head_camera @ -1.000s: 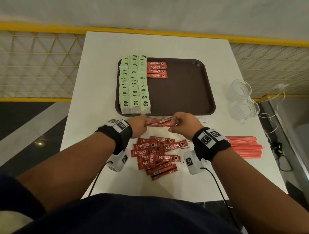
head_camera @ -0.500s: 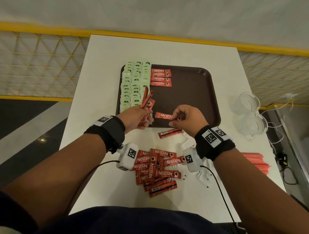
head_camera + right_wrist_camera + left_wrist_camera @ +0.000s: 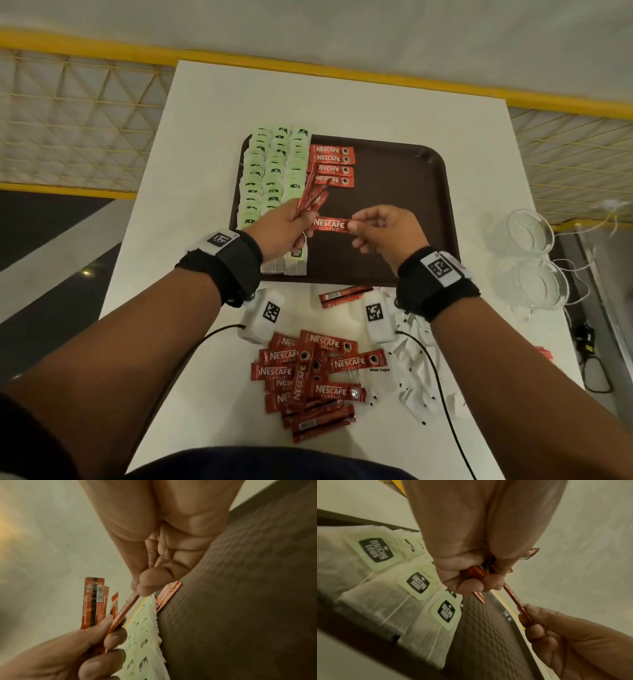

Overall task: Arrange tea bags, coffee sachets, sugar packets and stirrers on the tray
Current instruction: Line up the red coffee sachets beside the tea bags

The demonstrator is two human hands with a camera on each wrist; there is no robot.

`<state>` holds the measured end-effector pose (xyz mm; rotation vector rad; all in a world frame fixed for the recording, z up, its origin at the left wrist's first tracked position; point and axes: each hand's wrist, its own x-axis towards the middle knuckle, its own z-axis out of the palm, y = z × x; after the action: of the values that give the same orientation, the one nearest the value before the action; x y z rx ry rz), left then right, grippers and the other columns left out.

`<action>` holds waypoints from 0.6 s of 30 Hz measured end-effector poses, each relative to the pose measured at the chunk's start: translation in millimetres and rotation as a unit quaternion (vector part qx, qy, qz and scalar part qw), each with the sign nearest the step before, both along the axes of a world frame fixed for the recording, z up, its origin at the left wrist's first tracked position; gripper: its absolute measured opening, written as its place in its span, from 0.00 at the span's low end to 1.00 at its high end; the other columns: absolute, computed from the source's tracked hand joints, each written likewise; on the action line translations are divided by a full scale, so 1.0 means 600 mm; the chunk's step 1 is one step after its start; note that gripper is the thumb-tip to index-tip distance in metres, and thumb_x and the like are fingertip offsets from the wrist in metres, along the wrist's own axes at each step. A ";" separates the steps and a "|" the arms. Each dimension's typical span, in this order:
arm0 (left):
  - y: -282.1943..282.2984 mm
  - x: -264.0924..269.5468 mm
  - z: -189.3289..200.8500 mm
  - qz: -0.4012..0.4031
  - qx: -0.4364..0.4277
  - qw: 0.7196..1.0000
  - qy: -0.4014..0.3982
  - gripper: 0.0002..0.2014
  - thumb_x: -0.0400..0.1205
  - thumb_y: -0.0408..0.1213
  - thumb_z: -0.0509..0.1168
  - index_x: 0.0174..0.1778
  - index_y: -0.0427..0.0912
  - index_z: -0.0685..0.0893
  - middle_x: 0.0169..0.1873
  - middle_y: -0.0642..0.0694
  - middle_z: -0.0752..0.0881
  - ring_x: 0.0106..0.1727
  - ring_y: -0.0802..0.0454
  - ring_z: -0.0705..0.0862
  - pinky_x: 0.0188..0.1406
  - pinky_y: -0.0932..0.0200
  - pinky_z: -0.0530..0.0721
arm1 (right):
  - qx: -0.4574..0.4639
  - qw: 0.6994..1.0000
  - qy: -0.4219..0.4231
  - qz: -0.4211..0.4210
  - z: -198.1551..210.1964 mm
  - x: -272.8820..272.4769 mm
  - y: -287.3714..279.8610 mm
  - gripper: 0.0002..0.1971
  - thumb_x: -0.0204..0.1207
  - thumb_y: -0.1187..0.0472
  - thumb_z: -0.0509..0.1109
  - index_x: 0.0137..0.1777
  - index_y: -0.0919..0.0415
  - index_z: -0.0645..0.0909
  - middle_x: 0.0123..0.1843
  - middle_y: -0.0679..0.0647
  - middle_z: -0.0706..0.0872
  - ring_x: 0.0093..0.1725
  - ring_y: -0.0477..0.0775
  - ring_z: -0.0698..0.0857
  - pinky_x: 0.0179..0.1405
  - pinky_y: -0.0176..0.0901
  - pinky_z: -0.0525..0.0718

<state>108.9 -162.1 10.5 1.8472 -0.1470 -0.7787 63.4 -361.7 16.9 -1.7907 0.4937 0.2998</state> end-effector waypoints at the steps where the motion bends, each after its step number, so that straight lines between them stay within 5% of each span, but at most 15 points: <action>1: -0.001 0.008 -0.001 0.005 -0.004 1.000 0.000 0.10 0.91 0.42 0.54 0.63 0.42 0.74 0.38 0.47 0.79 0.31 0.57 0.74 0.32 0.63 0.77 | 0.018 1.000 0.012 -0.010 -0.002 0.012 -0.004 0.10 0.75 0.66 0.75 0.56 0.64 0.84 0.45 0.61 0.91 0.35 0.48 0.88 0.37 0.39 0.87; 7: 0.006 0.052 -0.004 0.118 -0.023 0.993 0.003 0.12 0.91 0.41 0.52 0.63 0.39 0.76 0.38 0.48 0.81 0.28 0.56 0.73 0.31 0.62 0.74 | 0.064 0.993 0.027 -0.093 -0.038 0.082 -0.037 0.09 0.74 0.66 0.76 0.53 0.62 0.85 0.44 0.57 0.91 0.40 0.50 0.90 0.38 0.38 0.86; 18: 0.038 0.059 -0.021 0.154 -0.008 0.988 0.008 0.12 0.91 0.42 0.53 0.63 0.42 0.77 0.38 0.49 0.82 0.29 0.57 0.74 0.34 0.61 0.77 | -0.139 0.986 0.074 -0.046 -0.085 0.163 -0.016 0.17 0.70 0.55 0.81 0.53 0.56 0.78 0.42 0.53 0.90 0.33 0.47 0.89 0.34 0.41 0.89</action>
<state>144.2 -139.5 -2.4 1.7935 0.1408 -0.5737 161.0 -371.3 -34.2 -2.0184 0.7503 0.3125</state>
